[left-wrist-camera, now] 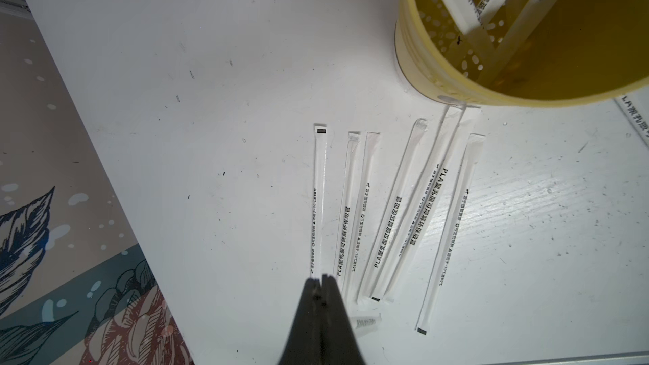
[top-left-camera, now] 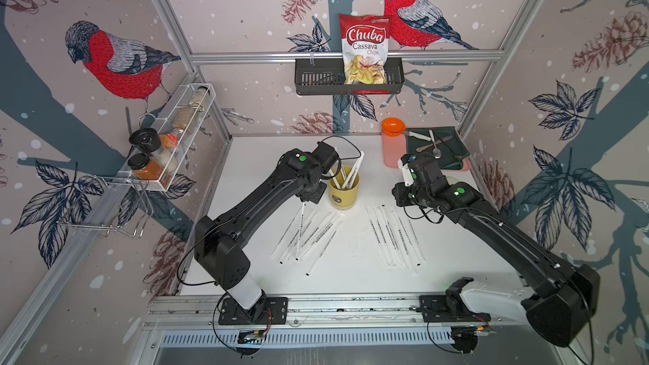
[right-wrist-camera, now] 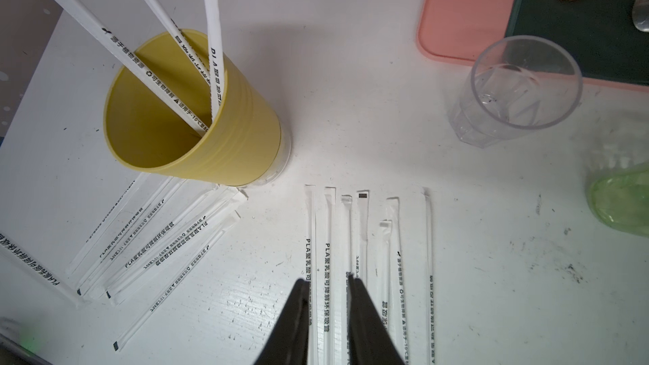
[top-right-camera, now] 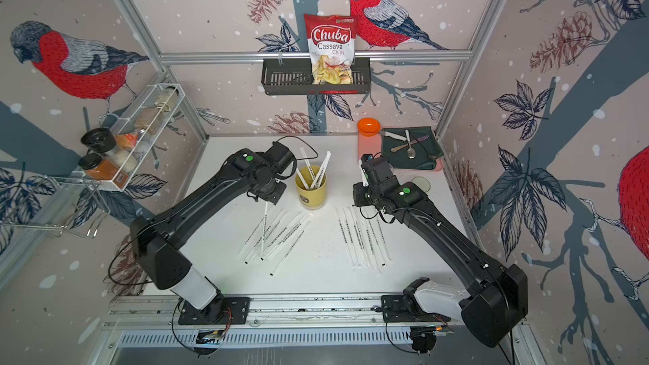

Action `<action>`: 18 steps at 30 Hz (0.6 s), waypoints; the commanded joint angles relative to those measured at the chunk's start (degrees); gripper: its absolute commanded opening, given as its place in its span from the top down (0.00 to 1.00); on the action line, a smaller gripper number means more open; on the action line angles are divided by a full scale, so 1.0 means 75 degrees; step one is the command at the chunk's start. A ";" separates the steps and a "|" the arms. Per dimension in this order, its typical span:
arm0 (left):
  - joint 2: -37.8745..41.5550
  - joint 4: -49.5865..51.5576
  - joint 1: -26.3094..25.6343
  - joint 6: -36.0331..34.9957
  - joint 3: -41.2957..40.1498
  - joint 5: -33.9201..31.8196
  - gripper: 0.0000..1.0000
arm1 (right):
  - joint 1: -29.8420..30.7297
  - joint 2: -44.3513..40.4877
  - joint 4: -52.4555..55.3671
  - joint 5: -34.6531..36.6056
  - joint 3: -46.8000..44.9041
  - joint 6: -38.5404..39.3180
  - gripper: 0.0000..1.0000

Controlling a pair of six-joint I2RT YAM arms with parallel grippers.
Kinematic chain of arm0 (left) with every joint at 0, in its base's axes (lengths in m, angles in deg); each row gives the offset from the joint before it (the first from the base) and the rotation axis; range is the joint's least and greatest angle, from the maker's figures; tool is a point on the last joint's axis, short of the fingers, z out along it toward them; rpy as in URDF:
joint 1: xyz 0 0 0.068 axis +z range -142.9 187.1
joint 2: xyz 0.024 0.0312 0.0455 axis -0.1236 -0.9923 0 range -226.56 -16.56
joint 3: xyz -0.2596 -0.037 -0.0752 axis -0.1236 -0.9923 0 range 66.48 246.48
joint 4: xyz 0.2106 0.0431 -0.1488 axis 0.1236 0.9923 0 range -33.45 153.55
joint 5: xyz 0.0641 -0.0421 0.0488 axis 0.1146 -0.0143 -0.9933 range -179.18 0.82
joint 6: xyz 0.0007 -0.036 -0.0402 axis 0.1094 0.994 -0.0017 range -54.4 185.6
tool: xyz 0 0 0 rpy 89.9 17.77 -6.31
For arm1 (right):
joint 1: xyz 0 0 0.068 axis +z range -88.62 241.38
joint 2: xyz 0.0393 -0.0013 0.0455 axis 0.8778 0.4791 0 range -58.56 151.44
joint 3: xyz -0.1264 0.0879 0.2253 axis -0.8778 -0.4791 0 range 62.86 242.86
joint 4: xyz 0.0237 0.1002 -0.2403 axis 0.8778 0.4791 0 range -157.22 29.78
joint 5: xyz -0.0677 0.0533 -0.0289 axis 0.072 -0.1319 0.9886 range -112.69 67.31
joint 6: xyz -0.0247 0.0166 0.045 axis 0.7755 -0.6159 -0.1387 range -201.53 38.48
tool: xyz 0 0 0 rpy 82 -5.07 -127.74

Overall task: Take the straws out of the storage container
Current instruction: Place the straw at the center of the board.

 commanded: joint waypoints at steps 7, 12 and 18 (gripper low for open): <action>-0.0119 0.0258 -0.0128 0.0105 -0.0311 -0.0417 0.97 | 0.0003 0.0053 -0.0054 0.0159 -0.0130 -0.0023 0.76; -0.0334 0.0039 -0.0140 0.0124 -0.0736 -0.0335 0.96 | 0.0004 0.0071 -0.0051 0.0148 -0.0194 -0.0022 0.75; -0.0687 -0.0097 -0.0269 0.0018 -0.0741 -0.0562 0.74 | 0.0014 0.0054 -0.0077 0.0168 -0.0235 -0.0078 0.76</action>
